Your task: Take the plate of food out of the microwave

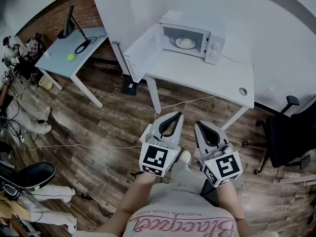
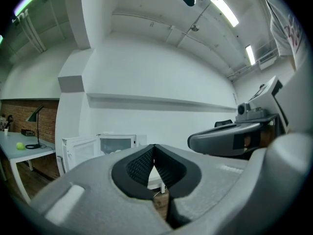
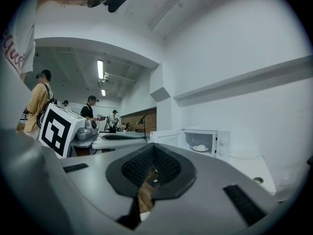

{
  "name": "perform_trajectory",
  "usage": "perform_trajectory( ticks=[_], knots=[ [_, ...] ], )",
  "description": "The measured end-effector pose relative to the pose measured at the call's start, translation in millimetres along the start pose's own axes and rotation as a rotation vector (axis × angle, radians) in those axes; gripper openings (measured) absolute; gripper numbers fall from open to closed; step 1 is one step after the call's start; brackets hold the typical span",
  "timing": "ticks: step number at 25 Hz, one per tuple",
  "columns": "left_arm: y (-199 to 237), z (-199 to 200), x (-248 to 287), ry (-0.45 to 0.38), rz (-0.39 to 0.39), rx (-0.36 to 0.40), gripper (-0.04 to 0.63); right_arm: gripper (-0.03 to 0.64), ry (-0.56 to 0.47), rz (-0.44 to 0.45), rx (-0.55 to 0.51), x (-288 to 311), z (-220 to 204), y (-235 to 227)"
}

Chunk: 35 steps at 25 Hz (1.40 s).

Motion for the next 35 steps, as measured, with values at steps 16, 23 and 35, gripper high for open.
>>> perform_trajectory(
  ticks=[16, 23, 35],
  knots=[
    [77, 3, 99, 0.007, -0.005, 0.013, 0.008, 0.011, -0.013, 0.025, 0.010, 109, 10, -71],
    [111, 2, 141, -0.001, -0.001, 0.013, 0.008, 0.011, -0.032, 0.069, -0.010, 159, 15, -100],
    [143, -6, 189, -0.034, 0.009, -0.033, 0.006, 0.011, -0.022, 0.069, -0.007, 202, 10, -137]
  ],
)
Point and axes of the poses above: the fingertips, and each gripper's own axes: x forward along the fingers, y to its left, z out of its top, the point moved 6 cm from there along -x, backward along the fingers, and after that the axes turned 13 degrees about -z, right-handed, at the moved point
